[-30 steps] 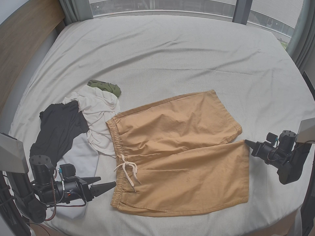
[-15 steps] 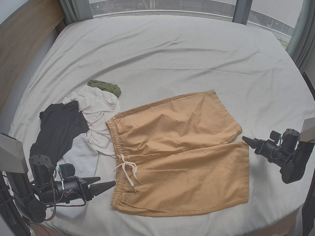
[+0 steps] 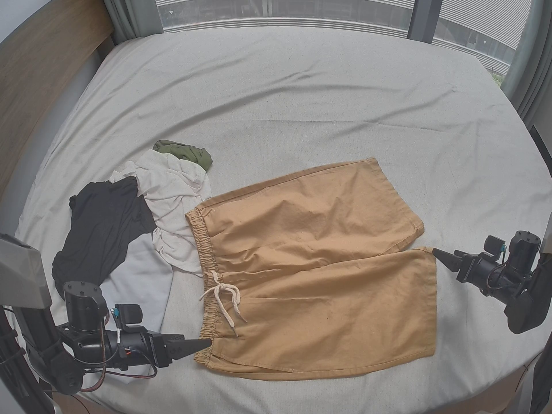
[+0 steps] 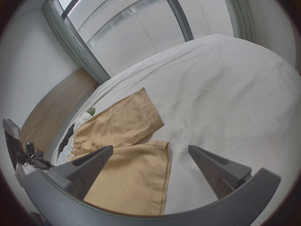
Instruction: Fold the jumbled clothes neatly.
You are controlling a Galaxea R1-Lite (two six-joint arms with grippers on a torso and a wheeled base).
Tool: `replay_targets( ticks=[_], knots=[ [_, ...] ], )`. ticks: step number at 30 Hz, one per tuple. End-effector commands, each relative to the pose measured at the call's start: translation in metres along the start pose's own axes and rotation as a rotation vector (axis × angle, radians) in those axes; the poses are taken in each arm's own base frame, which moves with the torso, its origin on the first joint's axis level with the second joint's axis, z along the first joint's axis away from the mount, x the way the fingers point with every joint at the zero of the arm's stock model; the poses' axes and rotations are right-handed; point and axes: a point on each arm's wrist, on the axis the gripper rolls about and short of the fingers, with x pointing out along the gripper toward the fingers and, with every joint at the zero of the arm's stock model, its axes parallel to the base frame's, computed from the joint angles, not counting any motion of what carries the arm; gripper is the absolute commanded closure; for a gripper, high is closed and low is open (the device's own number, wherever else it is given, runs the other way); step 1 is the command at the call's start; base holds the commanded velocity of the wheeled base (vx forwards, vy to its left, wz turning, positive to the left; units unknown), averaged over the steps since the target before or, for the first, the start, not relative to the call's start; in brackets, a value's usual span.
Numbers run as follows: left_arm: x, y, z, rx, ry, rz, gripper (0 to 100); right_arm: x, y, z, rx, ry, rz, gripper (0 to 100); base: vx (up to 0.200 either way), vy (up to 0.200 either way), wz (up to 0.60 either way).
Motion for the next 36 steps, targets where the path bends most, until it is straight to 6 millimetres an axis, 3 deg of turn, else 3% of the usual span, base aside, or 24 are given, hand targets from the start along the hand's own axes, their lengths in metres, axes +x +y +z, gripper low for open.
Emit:
replay_targets(
  ticks=[1, 32, 33, 36],
  knots=[
    [0.003, 0.003, -0.009, -0.012, 0.044, 0.026, 0, 0.0, 0.002, -0.001, -0.001, 0.006, 0.008, 0, 0.0, 0.0, 0.0],
    [0.029, 0.019, -0.031, -0.05, 0.149, 0.063, 0, 0.0, 0.002, -0.001, -0.002, 0.003, 0.008, 0, 0.0, 0.0, 0.0],
    [0.03, 0.019, -0.031, -0.048, 0.147, 0.062, 100, 0.0, 0.002, -0.001, -0.002, 0.003, 0.008, 0, 0.0, 0.0, 0.0],
    [0.03, 0.019, -0.03, -0.047, 0.14, 0.059, 100, 0.0, 0.002, -0.001, -0.001, 0.004, 0.006, 0, 0.0, 0.0, 0.0]
  ],
)
